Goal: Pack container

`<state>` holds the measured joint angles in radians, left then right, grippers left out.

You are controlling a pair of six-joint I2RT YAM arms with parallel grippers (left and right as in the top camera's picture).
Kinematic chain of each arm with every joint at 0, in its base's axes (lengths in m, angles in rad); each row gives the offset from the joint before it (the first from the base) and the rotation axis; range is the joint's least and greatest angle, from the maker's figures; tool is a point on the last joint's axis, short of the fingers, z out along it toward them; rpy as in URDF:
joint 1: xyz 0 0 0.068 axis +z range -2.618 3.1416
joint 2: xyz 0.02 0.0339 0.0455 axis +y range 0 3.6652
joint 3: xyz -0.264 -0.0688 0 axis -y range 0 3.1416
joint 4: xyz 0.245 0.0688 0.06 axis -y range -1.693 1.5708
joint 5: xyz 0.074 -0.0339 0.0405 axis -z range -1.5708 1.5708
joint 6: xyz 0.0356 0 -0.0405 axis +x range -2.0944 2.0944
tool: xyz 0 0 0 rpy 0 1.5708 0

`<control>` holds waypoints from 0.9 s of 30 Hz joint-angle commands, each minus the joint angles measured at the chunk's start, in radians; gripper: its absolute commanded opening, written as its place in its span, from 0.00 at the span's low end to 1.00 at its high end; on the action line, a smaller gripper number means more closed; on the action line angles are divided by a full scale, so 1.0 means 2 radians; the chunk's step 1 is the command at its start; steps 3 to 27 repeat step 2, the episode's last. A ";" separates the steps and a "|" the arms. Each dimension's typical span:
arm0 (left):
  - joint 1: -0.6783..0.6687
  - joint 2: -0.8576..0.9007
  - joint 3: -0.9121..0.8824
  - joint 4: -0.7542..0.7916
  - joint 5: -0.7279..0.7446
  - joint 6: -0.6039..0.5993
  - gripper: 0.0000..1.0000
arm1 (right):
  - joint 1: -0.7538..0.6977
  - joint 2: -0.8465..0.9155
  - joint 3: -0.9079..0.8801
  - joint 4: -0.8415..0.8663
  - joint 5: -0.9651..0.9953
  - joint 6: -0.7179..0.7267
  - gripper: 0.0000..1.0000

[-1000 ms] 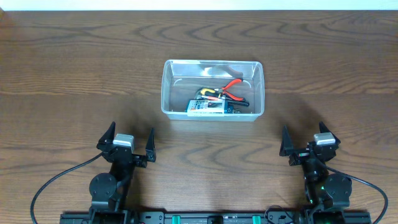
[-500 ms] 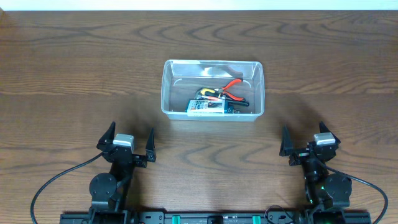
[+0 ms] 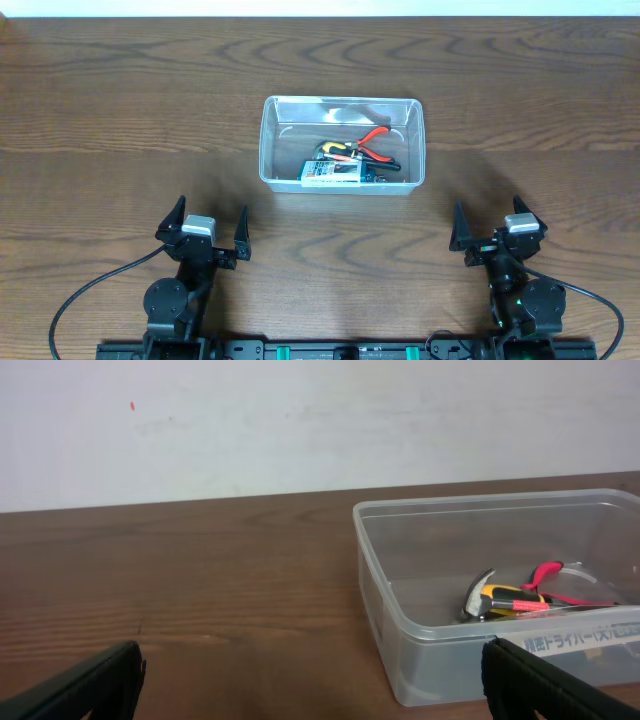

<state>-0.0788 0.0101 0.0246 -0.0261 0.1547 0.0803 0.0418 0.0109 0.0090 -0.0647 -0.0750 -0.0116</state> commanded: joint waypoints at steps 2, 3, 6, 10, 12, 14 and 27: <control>0.002 -0.003 -0.010 -0.014 0.016 0.006 0.98 | -0.001 -0.003 -0.002 -0.001 -0.003 -0.006 0.99; 0.002 -0.003 -0.010 -0.014 0.016 0.006 0.98 | -0.001 -0.003 -0.002 -0.001 -0.003 -0.006 0.99; 0.002 -0.003 -0.010 -0.014 0.016 0.006 0.98 | -0.001 -0.003 -0.002 -0.001 -0.003 -0.006 0.99; 0.002 -0.003 -0.010 -0.014 0.016 0.006 0.98 | -0.001 -0.003 -0.002 -0.001 -0.003 -0.006 0.99; 0.002 -0.003 -0.010 -0.014 0.016 0.006 0.98 | -0.001 -0.003 -0.002 -0.001 -0.003 -0.006 0.99; 0.002 -0.003 -0.010 -0.014 0.016 0.006 0.98 | -0.001 -0.003 -0.002 -0.001 -0.003 -0.006 0.99; 0.002 -0.003 -0.010 -0.014 0.016 0.006 0.98 | -0.001 -0.003 -0.002 -0.001 -0.003 -0.006 0.99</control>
